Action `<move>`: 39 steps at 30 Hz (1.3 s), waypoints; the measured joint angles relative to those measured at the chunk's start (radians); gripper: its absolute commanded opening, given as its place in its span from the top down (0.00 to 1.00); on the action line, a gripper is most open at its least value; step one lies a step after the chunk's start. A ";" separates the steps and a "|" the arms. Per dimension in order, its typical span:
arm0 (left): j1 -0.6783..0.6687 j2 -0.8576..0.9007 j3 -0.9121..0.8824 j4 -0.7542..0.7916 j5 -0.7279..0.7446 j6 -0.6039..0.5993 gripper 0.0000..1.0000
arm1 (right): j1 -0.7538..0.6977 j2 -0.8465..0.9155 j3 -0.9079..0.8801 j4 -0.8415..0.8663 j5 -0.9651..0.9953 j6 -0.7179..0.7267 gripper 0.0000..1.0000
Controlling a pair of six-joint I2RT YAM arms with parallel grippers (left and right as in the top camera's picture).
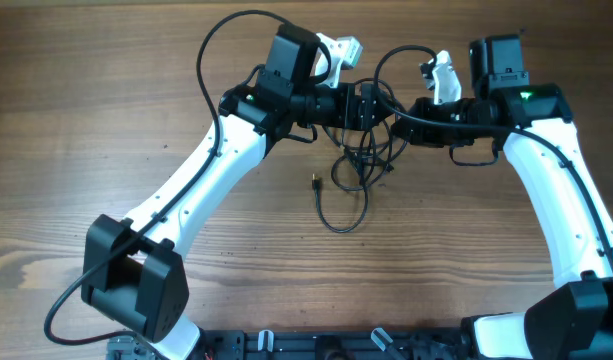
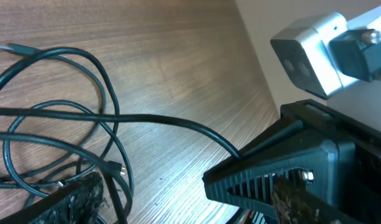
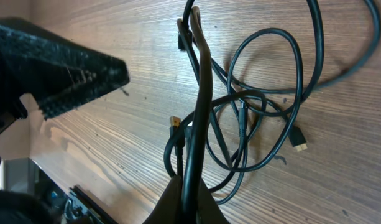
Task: Untangle cables
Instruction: 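Pull one cable strand rightward with the right gripper, left gripper holding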
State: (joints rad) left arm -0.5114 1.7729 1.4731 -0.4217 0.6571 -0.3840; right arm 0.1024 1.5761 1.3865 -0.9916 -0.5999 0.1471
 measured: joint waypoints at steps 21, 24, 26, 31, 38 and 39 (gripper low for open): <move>0.000 0.068 0.000 -0.068 -0.360 -0.018 0.84 | 0.001 -0.258 0.811 -0.309 -0.043 -0.037 0.96; 0.010 0.054 -0.001 0.007 -0.430 -0.015 0.89 | 0.001 -0.245 0.823 -0.410 0.111 -0.009 0.96; 0.030 0.003 -0.002 0.060 -0.449 -0.013 0.89 | 0.001 -0.187 0.823 -0.461 0.183 -0.009 0.96; 0.066 -0.317 0.003 0.109 -0.470 -0.010 0.81 | 0.001 0.024 0.809 -0.431 0.216 -0.018 0.96; 0.048 -0.257 0.014 -0.114 -0.474 -0.018 0.59 | -0.014 0.047 1.068 -0.167 0.155 -0.023 0.96; 0.041 -0.226 0.010 -0.127 -0.474 -0.019 0.57 | -0.016 0.038 1.143 -0.132 0.156 -0.016 0.96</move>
State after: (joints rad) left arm -0.4702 1.5467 1.4834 -0.5484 0.1833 -0.4026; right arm 0.0868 1.6142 2.5294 -1.1236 -0.4438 0.1314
